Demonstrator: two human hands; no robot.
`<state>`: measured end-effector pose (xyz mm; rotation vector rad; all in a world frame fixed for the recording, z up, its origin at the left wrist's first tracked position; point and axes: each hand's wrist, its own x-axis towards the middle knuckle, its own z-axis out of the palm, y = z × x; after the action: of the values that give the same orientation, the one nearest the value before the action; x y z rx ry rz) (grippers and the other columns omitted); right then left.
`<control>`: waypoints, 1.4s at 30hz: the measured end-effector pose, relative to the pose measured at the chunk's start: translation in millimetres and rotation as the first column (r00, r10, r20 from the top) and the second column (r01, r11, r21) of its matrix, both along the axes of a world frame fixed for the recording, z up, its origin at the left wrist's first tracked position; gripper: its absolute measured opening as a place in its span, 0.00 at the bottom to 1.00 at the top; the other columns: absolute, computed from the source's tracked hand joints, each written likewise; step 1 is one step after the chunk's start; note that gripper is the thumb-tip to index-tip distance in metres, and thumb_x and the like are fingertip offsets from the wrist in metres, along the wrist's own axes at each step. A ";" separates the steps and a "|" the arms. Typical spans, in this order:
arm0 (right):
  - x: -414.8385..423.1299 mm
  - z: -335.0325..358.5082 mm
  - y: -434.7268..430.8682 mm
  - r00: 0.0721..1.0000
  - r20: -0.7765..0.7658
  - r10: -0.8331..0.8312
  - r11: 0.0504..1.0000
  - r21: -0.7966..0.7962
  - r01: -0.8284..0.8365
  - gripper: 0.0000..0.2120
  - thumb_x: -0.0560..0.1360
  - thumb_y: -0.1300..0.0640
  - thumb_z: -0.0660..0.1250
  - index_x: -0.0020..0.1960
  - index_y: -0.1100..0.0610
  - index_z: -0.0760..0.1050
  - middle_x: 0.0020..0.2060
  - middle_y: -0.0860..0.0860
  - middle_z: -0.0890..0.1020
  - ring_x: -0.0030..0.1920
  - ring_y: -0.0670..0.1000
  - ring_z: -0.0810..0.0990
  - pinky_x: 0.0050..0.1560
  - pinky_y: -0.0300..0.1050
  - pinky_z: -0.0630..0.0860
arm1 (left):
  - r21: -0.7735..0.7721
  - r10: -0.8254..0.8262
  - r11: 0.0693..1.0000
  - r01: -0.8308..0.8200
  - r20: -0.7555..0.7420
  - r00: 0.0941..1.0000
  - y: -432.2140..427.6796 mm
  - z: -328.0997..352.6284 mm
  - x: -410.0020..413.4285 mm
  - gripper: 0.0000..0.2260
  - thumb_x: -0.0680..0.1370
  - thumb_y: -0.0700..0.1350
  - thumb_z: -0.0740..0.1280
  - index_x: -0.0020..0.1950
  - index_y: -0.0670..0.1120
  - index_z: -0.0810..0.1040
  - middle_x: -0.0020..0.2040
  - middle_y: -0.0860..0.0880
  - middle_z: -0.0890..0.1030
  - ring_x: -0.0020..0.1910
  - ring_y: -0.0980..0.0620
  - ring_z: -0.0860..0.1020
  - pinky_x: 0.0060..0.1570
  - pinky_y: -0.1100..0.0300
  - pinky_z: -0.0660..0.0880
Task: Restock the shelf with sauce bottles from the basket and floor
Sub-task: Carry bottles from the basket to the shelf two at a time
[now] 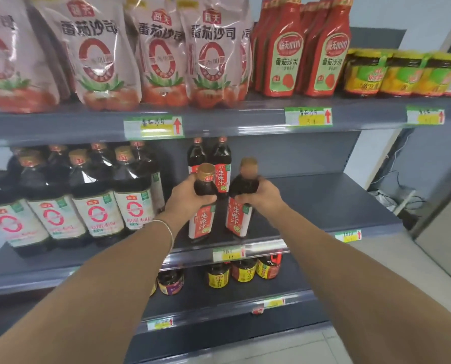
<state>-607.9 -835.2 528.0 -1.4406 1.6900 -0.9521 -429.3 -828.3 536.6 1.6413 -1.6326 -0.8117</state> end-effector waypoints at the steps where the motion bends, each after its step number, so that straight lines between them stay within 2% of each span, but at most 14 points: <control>1: -1.1 -3.5 -10.2 1.000 0.006 0.002 1.000 0.011 -0.002 0.26 0.67 0.60 0.75 0.62 0.57 0.72 0.56 0.55 0.81 0.57 0.55 0.79 0.54 0.46 0.75 | 0.010 0.007 1.000 -0.007 -0.010 1.000 -8.6 -3.0 -1.2 0.24 0.71 0.45 0.74 0.64 0.45 0.71 0.62 0.45 0.78 0.62 0.43 0.75 0.62 0.51 0.72; 6: -2.8 -19.8 -59.0 0.998 -0.022 0.057 0.996 0.066 -0.055 0.28 0.66 0.61 0.76 0.63 0.57 0.71 0.57 0.55 0.80 0.58 0.55 0.79 0.59 0.48 0.75 | 0.021 0.061 0.998 -0.059 -0.101 0.993 -46.1 -20.4 0.0 0.23 0.70 0.43 0.74 0.63 0.46 0.72 0.59 0.44 0.80 0.59 0.43 0.77 0.62 0.48 0.73; 9: -2.9 -26.8 -82.6 0.996 0.013 0.090 0.993 0.081 -0.091 0.29 0.66 0.61 0.76 0.64 0.56 0.71 0.56 0.54 0.81 0.57 0.55 0.79 0.60 0.48 0.76 | 0.021 0.074 0.997 -0.072 -0.156 0.985 -64.2 -22.6 -0.3 0.23 0.71 0.41 0.73 0.65 0.44 0.71 0.59 0.43 0.79 0.58 0.43 0.78 0.62 0.49 0.73; 13: -6.3 -31.5 -105.6 0.979 0.070 0.189 0.975 0.106 -0.196 0.29 0.65 0.62 0.77 0.63 0.53 0.71 0.54 0.53 0.82 0.56 0.54 0.80 0.62 0.54 0.75 | 0.041 0.034 0.999 -0.028 -0.170 0.985 -82.0 -22.2 -0.5 0.24 0.73 0.40 0.71 0.67 0.43 0.68 0.61 0.41 0.78 0.60 0.42 0.76 0.63 0.45 0.72; 16: -14.7 -38.5 -109.4 0.968 0.116 0.224 0.967 0.098 -0.236 0.26 0.65 0.62 0.76 0.59 0.51 0.70 0.55 0.52 0.81 0.57 0.53 0.80 0.64 0.55 0.74 | 0.013 0.041 0.999 -0.040 -0.152 0.988 -82.2 -28.9 -1.2 0.23 0.74 0.41 0.69 0.67 0.43 0.67 0.59 0.43 0.78 0.58 0.45 0.76 0.62 0.49 0.73; 18: -20.3 -49.3 -108.7 0.957 0.147 0.249 0.956 0.124 -0.267 0.30 0.65 0.63 0.76 0.61 0.51 0.66 0.58 0.51 0.79 0.60 0.53 0.78 0.65 0.56 0.73 | 0.003 0.068 0.998 -0.068 -0.186 0.980 -77.7 -37.1 -3.6 0.26 0.74 0.40 0.70 0.68 0.44 0.64 0.58 0.45 0.77 0.57 0.47 0.75 0.61 0.52 0.72; 21: -19.8 -70.6 -104.1 0.952 0.041 0.304 0.916 0.262 -0.304 0.36 0.66 0.61 0.76 0.68 0.49 0.62 0.60 0.50 0.78 0.62 0.55 0.76 0.59 0.56 0.76 | 0.072 0.109 0.993 -0.094 -0.243 0.964 -71.6 -55.8 -6.1 0.32 0.71 0.36 0.71 0.71 0.45 0.59 0.57 0.46 0.76 0.55 0.48 0.75 0.59 0.55 0.72; 23: -17.2 -82.8 -103.4 0.961 -0.035 0.273 0.916 0.314 -0.249 0.32 0.68 0.59 0.76 0.68 0.51 0.66 0.60 0.52 0.79 0.61 0.56 0.77 0.52 0.52 0.79 | 0.126 0.146 0.984 -0.122 -0.209 0.967 -72.4 -68.0 -5.1 0.33 0.71 0.34 0.71 0.71 0.43 0.60 0.57 0.43 0.78 0.56 0.44 0.77 0.59 0.52 0.73; 25: -15.4 -89.7 -108.4 0.968 -0.085 0.236 0.932 0.301 -0.201 0.28 0.68 0.58 0.76 0.65 0.53 0.69 0.58 0.53 0.80 0.59 0.56 0.79 0.57 0.52 0.79 | 0.145 0.151 0.982 -0.125 -0.192 0.970 -76.5 -73.1 -2.6 0.30 0.71 0.33 0.71 0.70 0.42 0.63 0.58 0.41 0.79 0.58 0.41 0.78 0.61 0.49 0.73; 29: -12.1 -94.5 -128.4 0.975 -0.078 0.208 0.951 0.247 -0.183 0.28 0.68 0.60 0.75 0.65 0.53 0.69 0.58 0.52 0.80 0.60 0.55 0.79 0.61 0.54 0.77 | 0.153 0.124 0.984 -0.095 -0.192 0.974 -91.7 -73.8 3.4 0.28 0.71 0.33 0.70 0.69 0.42 0.64 0.58 0.40 0.79 0.58 0.42 0.78 0.61 0.48 0.73; 34: -8.6 -95.2 -153.9 0.947 -0.118 0.298 0.929 0.264 -0.259 0.28 0.69 0.59 0.74 0.66 0.53 0.68 0.59 0.52 0.80 0.61 0.55 0.78 0.61 0.53 0.76 | 0.138 0.083 0.989 -0.061 -0.158 0.984 -110.0 -77.0 6.4 0.26 0.72 0.34 0.70 0.68 0.42 0.65 0.59 0.40 0.79 0.58 0.42 0.78 0.63 0.46 0.73; 37: -8.1 -97.5 -160.8 0.938 -0.126 0.324 0.922 0.264 -0.283 0.28 0.69 0.59 0.74 0.66 0.53 0.68 0.59 0.52 0.80 0.61 0.54 0.78 0.59 0.50 0.75 | 0.137 0.067 0.990 -0.044 -0.168 0.983 -117.6 -78.4 6.5 0.26 0.73 0.34 0.69 0.68 0.43 0.65 0.59 0.41 0.79 0.59 0.42 0.78 0.62 0.49 0.73; 42: -8.8 -96.2 -165.2 0.927 -0.113 0.358 0.908 0.273 -0.317 0.28 0.71 0.61 0.72 0.68 0.54 0.67 0.62 0.52 0.78 0.63 0.53 0.76 0.63 0.50 0.71 | 0.157 0.034 0.987 -0.015 -0.118 0.992 -122.6 -77.0 8.6 0.26 0.74 0.35 0.69 0.69 0.43 0.64 0.60 0.41 0.78 0.61 0.43 0.76 0.59 0.54 0.71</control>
<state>-616.8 -1000.3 431.8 -1.6013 1.5365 -0.4243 -420.7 -950.9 459.7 1.6810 -1.4952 -1.0281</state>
